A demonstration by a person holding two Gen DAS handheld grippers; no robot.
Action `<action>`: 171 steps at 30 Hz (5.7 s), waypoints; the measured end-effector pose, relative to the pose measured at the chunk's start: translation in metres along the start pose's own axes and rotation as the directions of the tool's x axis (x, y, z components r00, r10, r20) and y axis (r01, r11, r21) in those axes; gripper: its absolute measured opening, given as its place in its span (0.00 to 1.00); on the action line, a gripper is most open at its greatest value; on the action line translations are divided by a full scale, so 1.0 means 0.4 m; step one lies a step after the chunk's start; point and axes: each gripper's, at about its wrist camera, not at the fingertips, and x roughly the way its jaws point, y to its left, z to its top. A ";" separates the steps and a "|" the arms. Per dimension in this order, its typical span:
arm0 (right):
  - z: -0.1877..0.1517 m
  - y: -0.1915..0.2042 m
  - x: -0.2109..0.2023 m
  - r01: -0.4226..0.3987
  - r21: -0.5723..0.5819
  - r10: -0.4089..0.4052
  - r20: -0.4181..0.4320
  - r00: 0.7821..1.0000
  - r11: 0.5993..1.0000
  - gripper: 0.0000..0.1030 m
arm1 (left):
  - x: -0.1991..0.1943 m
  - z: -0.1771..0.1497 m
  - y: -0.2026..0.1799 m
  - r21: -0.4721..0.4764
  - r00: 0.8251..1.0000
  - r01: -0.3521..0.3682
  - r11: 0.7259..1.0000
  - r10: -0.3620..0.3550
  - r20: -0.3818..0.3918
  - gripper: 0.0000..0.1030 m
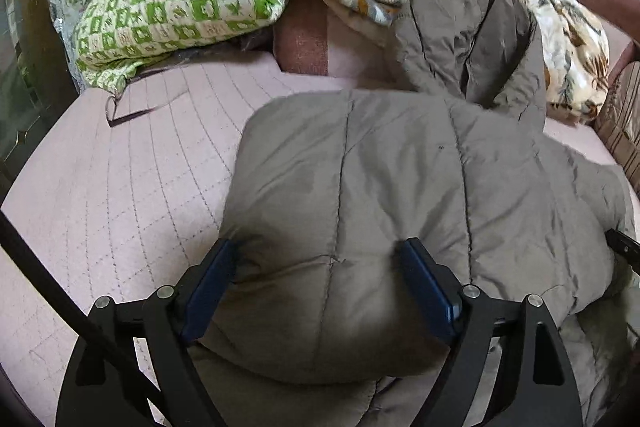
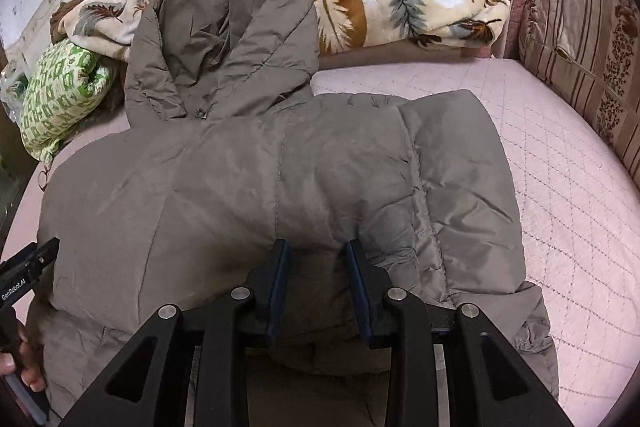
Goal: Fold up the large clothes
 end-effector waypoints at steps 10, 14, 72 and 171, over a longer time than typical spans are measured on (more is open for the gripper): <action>0.145 0.040 -0.151 -0.084 -0.035 0.088 0.121 0.989 0.996 0.42 | -0.099 -0.007 -0.084 0.074 0.991 0.076 0.994 -0.084 0.102 0.82; 0.328 0.088 -0.134 -0.143 -0.031 0.146 0.100 0.984 0.989 0.42 | -0.103 -0.018 -0.122 0.146 0.991 0.045 0.988 -0.063 0.120 0.82; 0.108 0.300 -0.364 -0.205 -0.158 0.234 0.190 0.954 0.966 0.03 | -0.207 0.046 0.006 -0.038 0.980 0.100 0.994 -0.092 0.175 0.82; -0.544 -0.207 -0.591 -0.191 0.159 0.179 0.088 0.980 0.969 0.58 | -0.512 -0.563 0.351 -0.226 0.999 -0.019 0.974 0.012 -0.031 0.85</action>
